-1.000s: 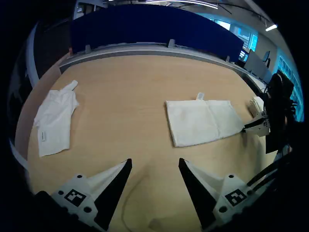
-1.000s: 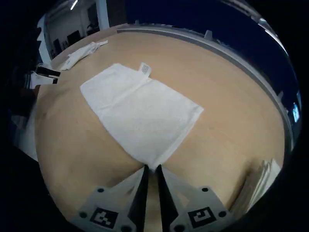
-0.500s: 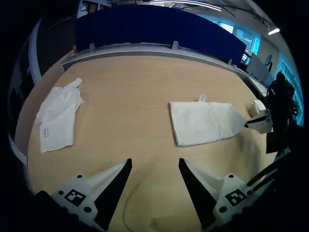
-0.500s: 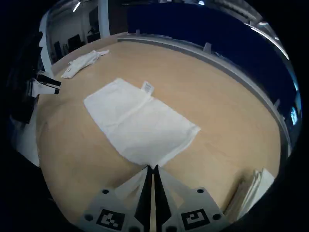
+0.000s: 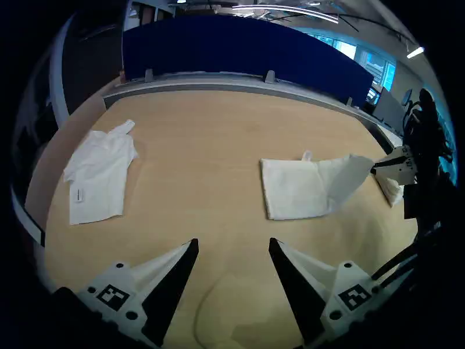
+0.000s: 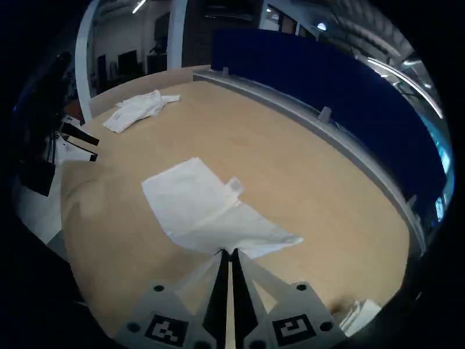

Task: Fold towel

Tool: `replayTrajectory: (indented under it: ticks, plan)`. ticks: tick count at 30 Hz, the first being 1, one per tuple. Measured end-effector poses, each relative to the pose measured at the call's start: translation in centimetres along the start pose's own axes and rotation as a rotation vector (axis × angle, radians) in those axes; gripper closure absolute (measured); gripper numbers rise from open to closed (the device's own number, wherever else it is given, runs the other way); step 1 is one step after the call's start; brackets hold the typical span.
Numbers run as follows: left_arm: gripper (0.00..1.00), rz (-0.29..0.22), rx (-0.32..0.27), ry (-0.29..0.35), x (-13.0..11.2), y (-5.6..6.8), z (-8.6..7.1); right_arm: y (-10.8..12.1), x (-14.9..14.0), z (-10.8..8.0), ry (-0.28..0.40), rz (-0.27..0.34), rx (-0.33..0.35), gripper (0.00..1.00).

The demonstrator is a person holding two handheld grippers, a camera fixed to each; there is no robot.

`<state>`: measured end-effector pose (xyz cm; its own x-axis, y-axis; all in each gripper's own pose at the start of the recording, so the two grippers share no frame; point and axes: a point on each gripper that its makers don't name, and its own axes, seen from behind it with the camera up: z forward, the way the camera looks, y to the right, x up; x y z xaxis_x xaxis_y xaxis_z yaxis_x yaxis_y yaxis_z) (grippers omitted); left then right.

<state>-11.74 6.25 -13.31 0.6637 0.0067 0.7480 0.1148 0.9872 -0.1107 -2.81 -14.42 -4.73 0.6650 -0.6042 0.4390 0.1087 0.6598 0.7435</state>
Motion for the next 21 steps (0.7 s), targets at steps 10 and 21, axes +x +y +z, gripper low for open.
replayTrajectory:
  ticks: [10,21]
  plan:
    - [0.1,-0.028,0.006,0.013,0.0,0.1,-1.2,-0.6,2.6,-0.1,0.003,-0.089,0.01,0.96]
    - [0.1,-0.062,0.024,0.047,0.9,-0.2,-3.0,-2.7,5.8,2.1,0.012,-0.19,0.064,0.96]
